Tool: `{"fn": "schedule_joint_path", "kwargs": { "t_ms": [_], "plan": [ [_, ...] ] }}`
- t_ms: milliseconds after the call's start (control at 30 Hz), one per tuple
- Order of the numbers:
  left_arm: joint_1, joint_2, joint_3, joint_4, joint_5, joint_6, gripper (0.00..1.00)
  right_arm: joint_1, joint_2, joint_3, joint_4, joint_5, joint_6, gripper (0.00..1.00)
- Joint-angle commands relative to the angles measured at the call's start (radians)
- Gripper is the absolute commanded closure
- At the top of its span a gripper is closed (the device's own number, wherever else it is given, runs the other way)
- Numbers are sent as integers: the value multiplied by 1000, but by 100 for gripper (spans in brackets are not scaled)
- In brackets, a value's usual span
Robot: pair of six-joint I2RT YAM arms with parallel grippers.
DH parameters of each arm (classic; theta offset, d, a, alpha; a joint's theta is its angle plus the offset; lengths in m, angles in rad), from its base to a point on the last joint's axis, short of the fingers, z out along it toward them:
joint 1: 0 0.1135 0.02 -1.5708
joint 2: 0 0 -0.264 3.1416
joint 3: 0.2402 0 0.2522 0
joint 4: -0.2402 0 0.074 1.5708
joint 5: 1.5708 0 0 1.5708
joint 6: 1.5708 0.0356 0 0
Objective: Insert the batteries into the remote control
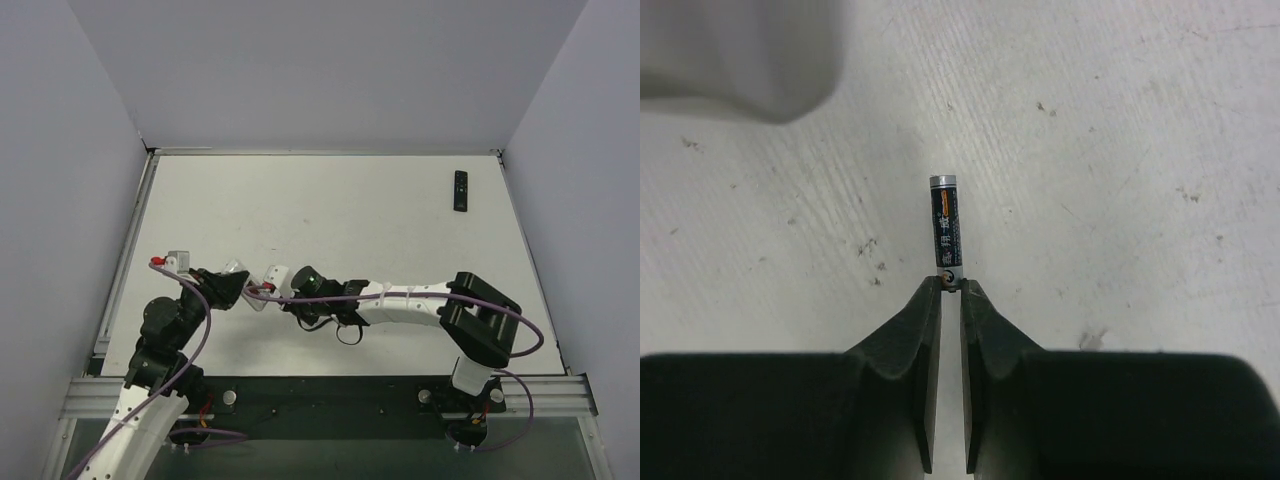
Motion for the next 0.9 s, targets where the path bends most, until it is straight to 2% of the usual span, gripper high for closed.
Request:
{"fn": "schedule_joint_path", "kwargs": {
  "t_ms": [0, 33, 133, 267, 400, 533, 700, 867],
  "plan": [
    [3, 68, -51, 315, 188, -92, 100, 1, -163, -39, -60, 74, 78, 100],
    [3, 106, -71, 423, 213, -112, 100, 4, -217, -48, -74, 85, 84, 100],
    [3, 198, -120, 579, 280, -183, 100, 4, -326, -71, -143, 135, 113, 100],
    [2, 287, -146, 694, 314, -226, 100, 10, -457, -75, -264, 187, 203, 100],
    [-2, 373, -170, 803, 326, -258, 100, 16, -554, -33, -327, 143, 288, 100],
    [-34, 445, -183, 938, 308, -281, 100, 32, -533, 56, -439, 132, 342, 100],
    [-161, 545, -186, 1084, 192, -269, 100, 68, -470, 145, -502, 157, 389, 100],
    [-224, 632, -166, 1196, 115, -285, 100, 91, -431, 217, -559, 207, 443, 100]
  ]
}}
